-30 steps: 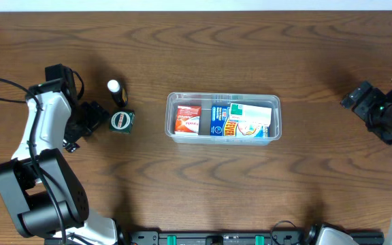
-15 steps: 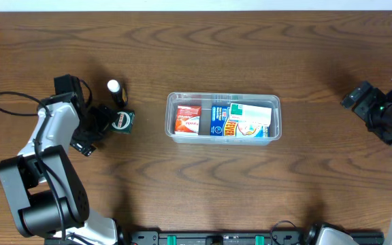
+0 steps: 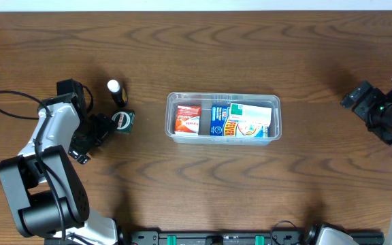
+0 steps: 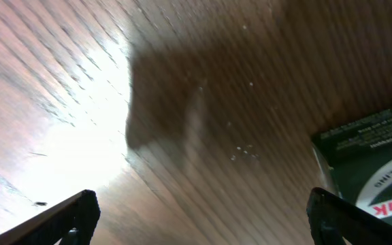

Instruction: Pack container

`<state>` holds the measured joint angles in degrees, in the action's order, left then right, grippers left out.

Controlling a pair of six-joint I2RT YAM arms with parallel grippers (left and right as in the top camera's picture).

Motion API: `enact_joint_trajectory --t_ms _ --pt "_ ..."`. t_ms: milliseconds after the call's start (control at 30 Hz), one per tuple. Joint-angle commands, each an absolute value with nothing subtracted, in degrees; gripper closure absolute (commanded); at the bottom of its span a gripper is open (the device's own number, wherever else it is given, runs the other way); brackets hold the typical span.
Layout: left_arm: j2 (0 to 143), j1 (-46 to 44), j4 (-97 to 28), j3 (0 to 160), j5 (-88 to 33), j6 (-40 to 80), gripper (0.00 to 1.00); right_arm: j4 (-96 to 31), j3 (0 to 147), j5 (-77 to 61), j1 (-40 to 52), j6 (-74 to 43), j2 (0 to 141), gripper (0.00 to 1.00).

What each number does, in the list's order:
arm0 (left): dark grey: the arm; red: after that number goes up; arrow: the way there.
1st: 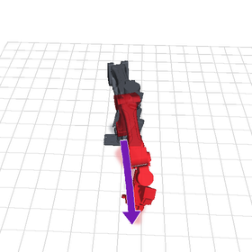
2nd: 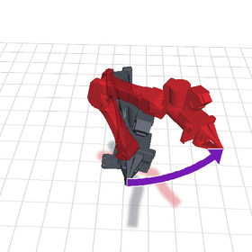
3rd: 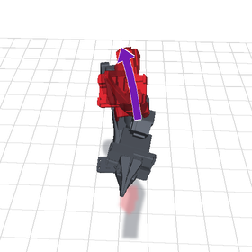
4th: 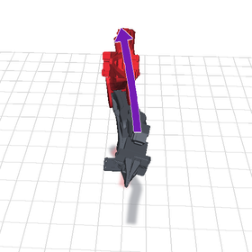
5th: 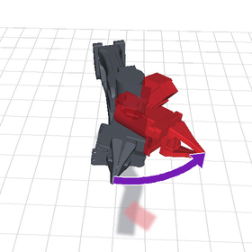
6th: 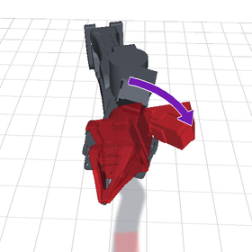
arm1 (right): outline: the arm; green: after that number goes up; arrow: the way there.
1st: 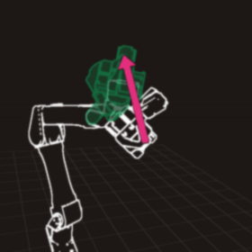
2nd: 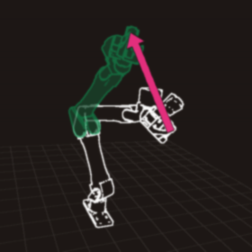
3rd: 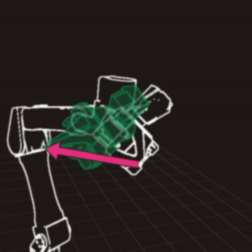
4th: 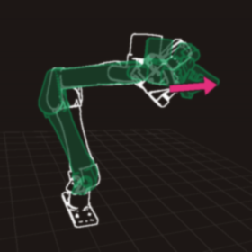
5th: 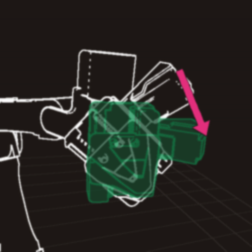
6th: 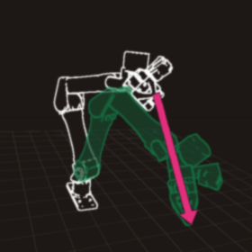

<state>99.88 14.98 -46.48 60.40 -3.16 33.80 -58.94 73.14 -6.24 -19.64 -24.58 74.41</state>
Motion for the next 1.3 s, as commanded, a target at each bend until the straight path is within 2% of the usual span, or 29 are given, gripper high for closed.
enact_joint_trajectory --t_ms 0,267,467,733,967,1167,1267 --pt "99.7 14.9 -46.7 60.2 -0.4 32.8 0.02 -59.0 73.4 -6.5 -19.8 -25.0 74.4 0.01" --pt "99.3 14.3 -45.1 61.7 -8.9 24.8 0.02 -59.0 73.4 -6.5 -19.8 -25.0 74.4 0.01" --pt "99.2 9.7 -45.5 63.2 -7.9 13.7 0.02 -59.0 73.4 -6.5 -19.8 -25.0 74.4 0.01" --pt "99.2 7.0 -43.6 63.1 -6.5 15.4 0.02 -59.0 73.4 -6.5 -19.8 -25.0 74.4 0.01" --pt "98.4 7.3 -44.2 64.8 -10.8 16.5 0.01 -59.0 73.4 -6.5 -19.8 -25.0 74.4 0.01" --pt "93.2 7.2 -46.2 70.7 -10.9 10.7 0.00 -59.0 73.4 -6.5 -19.8 -25.0 74.4 0.01" --pt "91.0 7.2 -42.8 72.2 -10.9 7.9 0.00 -59.0 73.4 -6.5 -19.8 -25.0 74.4 0.01"
